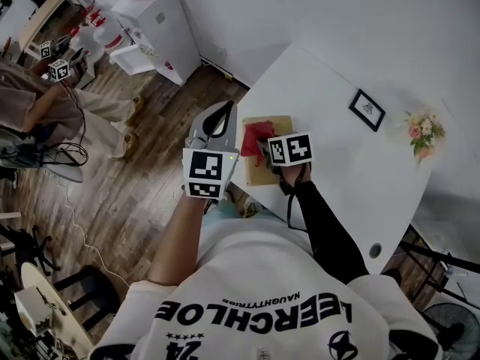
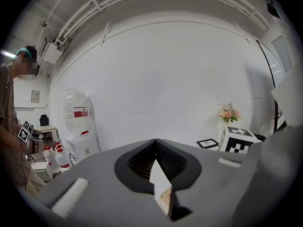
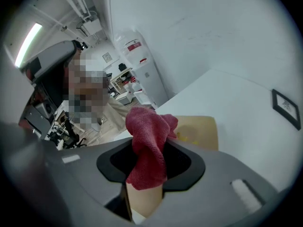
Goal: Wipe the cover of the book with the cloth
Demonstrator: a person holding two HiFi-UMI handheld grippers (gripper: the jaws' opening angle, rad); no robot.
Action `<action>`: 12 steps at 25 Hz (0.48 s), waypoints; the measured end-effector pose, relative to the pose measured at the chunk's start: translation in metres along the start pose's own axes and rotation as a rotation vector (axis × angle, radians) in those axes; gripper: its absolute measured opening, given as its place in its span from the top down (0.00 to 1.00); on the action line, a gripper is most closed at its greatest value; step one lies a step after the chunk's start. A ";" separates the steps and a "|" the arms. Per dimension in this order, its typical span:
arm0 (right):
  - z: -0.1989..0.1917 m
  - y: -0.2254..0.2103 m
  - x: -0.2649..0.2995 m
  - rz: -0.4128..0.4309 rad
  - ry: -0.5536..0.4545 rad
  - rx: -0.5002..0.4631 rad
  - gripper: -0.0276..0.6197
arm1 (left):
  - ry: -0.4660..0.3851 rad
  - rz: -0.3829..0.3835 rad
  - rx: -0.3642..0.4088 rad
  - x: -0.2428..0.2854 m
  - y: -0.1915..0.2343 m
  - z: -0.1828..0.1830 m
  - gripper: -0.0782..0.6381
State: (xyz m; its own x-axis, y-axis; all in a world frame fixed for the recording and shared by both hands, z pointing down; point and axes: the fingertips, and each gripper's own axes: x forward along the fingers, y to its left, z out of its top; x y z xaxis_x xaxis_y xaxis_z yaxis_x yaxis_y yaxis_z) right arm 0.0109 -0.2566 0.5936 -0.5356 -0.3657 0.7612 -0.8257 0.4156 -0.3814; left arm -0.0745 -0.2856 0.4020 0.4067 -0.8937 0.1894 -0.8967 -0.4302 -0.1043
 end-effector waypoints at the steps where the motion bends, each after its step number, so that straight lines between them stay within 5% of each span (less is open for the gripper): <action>1: -0.008 0.006 0.007 0.008 0.034 -0.006 0.73 | 0.001 0.003 -0.002 -0.001 0.001 -0.001 0.81; 7: -0.025 0.015 0.024 -0.048 0.110 -0.134 0.73 | 0.010 0.006 -0.016 -0.004 0.005 -0.007 0.81; 12: -0.029 -0.004 0.012 -0.109 0.104 -0.151 0.73 | -0.001 -0.011 -0.024 -0.001 0.000 -0.005 0.81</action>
State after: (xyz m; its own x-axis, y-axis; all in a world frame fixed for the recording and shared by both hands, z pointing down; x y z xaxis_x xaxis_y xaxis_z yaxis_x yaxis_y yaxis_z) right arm 0.0126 -0.2385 0.6193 -0.4167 -0.3304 0.8469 -0.8377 0.5013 -0.2166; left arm -0.0755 -0.2843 0.4065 0.4169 -0.8890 0.1893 -0.8960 -0.4370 -0.0788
